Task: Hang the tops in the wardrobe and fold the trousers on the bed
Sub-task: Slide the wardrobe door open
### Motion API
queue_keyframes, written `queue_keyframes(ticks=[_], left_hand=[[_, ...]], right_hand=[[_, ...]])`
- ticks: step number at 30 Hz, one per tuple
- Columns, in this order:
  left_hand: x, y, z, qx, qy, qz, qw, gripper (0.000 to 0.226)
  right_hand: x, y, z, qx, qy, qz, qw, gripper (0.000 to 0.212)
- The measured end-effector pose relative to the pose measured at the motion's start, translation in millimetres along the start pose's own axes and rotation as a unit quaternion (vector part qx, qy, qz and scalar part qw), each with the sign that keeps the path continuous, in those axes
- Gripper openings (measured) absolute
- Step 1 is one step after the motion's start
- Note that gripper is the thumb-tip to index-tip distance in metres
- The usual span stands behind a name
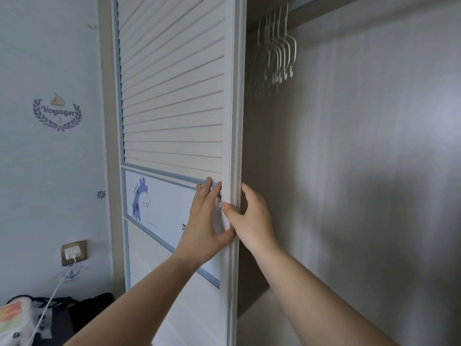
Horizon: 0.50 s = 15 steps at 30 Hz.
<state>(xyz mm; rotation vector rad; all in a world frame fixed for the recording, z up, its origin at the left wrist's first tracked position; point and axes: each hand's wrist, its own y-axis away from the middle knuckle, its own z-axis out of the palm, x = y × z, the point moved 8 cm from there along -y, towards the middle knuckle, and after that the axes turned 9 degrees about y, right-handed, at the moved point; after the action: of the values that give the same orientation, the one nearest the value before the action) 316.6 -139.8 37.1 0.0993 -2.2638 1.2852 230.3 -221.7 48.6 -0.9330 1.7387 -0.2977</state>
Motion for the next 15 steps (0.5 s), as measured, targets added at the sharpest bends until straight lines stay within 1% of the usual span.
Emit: queue_keyframes(ticks=[3, 5, 8, 15], left_hand=[[-7, -4, -6, -0.002, -0.001, -0.003, 1.000, 0.096], [-12, -5, -9, -0.008, -0.001, -0.010, 1.000, 0.096], [-20, -7, -15, -0.013, -0.004, -0.022, 1.000, 0.096], [-40, -16, -25, -0.017, 0.009, -0.046, 0.999, 0.098]], right_hand=[[9, -11, 13, -0.046, -0.023, 0.035, 0.998, 0.086], [15, -14, 23, -0.079, -0.039, 0.059, 0.994, 0.092], [20, -21, 38, -0.111, -0.031, 0.072, 0.991, 0.094], [26, -41, 68, -0.151, -0.024, 0.066, 0.986, 0.096]])
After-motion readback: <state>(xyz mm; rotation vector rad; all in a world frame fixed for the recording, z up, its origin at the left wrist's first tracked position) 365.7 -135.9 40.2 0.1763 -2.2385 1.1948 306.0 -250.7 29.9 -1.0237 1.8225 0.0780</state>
